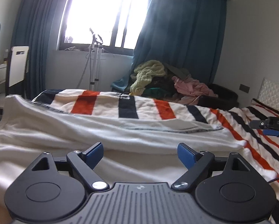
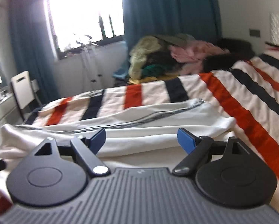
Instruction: Fold clothes
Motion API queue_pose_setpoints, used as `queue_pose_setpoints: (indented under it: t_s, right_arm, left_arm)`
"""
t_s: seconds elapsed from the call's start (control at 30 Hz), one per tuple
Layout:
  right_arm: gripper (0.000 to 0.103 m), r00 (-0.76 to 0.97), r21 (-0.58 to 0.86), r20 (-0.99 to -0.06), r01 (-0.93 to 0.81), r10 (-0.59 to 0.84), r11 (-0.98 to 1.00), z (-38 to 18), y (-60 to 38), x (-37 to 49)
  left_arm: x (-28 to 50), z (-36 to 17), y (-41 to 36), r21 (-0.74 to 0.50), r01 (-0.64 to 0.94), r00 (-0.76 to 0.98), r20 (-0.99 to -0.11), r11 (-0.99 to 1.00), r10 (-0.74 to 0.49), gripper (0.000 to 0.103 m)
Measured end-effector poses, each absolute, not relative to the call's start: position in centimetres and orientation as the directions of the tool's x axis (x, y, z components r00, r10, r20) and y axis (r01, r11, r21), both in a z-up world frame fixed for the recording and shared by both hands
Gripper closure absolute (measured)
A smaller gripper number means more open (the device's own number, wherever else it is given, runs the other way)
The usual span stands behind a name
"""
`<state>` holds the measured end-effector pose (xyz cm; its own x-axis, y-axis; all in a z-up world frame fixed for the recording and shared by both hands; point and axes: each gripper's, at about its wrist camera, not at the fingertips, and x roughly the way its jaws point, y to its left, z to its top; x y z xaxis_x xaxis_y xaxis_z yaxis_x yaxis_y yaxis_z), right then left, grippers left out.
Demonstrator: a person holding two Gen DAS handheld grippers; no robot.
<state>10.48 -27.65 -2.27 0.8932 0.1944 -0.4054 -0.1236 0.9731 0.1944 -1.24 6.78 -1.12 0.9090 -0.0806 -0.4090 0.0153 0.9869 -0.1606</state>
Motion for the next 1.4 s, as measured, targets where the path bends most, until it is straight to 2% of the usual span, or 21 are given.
queue_pose_setpoints:
  t_s: [0.07,0.17,0.33,0.63,0.77,0.93,1.03,1.23,1.4]
  right_arm:
    - [0.018,0.896,0.15,-0.406,-0.13,0.181,0.98,-3.2,-26.3,8.7]
    - [0.018,0.886,0.141,-0.432,-0.121,0.171,0.983,-4.7,-26.0,7.7]
    - [0.018,0.908,0.165,-0.387,-0.1,0.157,0.981,-4.7,-26.6,6.9]
    - [0.018,0.891,0.148,-0.443,-0.039,0.101,0.988,-6.5,-26.7,7.5]
    - [0.018,0.886,0.153,-0.453,-0.028,0.096,0.988,-6.8,-26.8,7.5]
    - [0.018,0.887,0.165,-0.452,-0.027,0.1,0.986,-6.7,-27.0,7.4]
    - [0.018,0.886,0.169,-0.452,-0.024,0.099,0.985,-6.7,-27.2,7.3]
    - [0.018,0.881,0.187,-0.463,-0.007,0.095,0.982,-6.9,-27.6,7.4]
    - [0.018,0.877,0.203,-0.47,-0.003,0.101,0.979,-7.0,-27.8,7.4]
  left_arm:
    - [-2.7,-1.5,7.1,-0.176,0.012,0.9,-0.428,0.984,-0.087,0.015]
    - [-4.5,-1.8,7.0,-0.137,-0.002,0.903,-0.426,0.991,-0.057,0.014]
    - [-5.2,-1.8,6.7,-0.108,-0.019,0.906,-0.423,0.994,-0.029,0.013]
    - [-2.9,-3.4,8.3,-0.152,-0.141,0.837,-0.546,0.978,0.036,0.013]
    - [-1.6,-5.8,11.9,-0.394,-0.246,0.741,-0.665,0.885,-0.09,0.013]
    - [-1.6,-7.6,16.7,-0.508,-0.444,0.691,-0.719,0.738,-0.079,0.013]
    - [-1.9,-8.6,19.0,-0.571,-0.532,0.657,-0.744,0.625,-0.121,0.012]
    - [-2.8,-8.9,22.5,-0.595,-0.64,0.598,-0.783,0.486,-0.172,0.012]
    - [-3.1,-8.4,26.1,-0.568,-0.709,0.572,-0.81,0.418,-0.129,0.011]
